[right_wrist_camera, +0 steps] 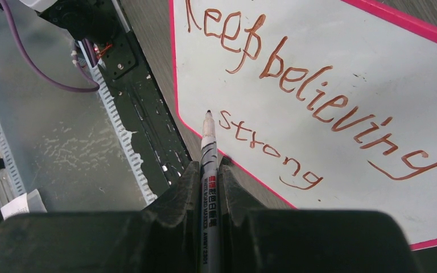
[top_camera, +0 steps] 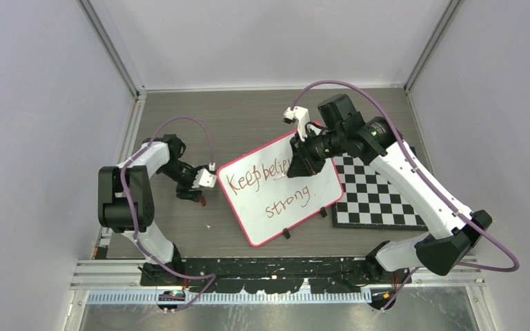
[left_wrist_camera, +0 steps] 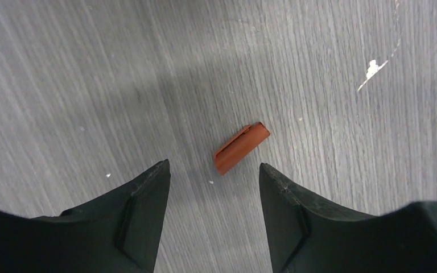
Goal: Write a sentence on the whiteboard
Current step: Pick up the pen cap from the center of the board.
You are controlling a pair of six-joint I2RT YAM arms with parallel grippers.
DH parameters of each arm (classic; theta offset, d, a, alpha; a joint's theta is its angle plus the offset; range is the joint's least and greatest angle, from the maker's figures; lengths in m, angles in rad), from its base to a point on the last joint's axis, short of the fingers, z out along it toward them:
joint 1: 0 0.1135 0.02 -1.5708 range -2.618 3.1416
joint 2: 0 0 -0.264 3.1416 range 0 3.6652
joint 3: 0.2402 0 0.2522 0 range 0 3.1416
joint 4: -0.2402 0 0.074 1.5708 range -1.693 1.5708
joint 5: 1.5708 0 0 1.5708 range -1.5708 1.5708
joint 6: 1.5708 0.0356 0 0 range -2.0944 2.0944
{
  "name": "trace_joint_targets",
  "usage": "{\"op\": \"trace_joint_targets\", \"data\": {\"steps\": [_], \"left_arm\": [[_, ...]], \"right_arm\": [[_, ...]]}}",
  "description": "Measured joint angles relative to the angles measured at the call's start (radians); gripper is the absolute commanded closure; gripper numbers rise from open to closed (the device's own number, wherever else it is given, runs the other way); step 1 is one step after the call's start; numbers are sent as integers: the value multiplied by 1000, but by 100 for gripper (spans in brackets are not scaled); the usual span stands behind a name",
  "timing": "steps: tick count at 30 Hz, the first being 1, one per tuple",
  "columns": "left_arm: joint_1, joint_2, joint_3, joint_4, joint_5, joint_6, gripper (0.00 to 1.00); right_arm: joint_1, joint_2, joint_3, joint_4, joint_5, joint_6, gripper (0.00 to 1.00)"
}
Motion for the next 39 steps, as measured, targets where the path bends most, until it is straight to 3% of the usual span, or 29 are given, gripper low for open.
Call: {"op": "trace_joint_targets", "data": {"steps": [5,19,20,23,25,39], "left_arm": [[-8,14,-57,54,-53,31,46],[-8,-34,-136,77,-71,46,78],[-8,-40,-142,79,-72,43,77],[-8,-61,-164,85,-72,35,59],[-8,-72,-179,84,-66,24,55],[-99,-104,-211,114,-70,-56,60]], "right_arm": [[-3,0,0,0,-3,0,100],[-5,0,0,-11,-3,-5,100],[-5,0,0,-11,-3,-5,100],[-5,0,0,-12,-3,-5,100],[-5,0,0,-12,-3,-5,100],[-5,0,0,-14,-3,-7,100]]}}
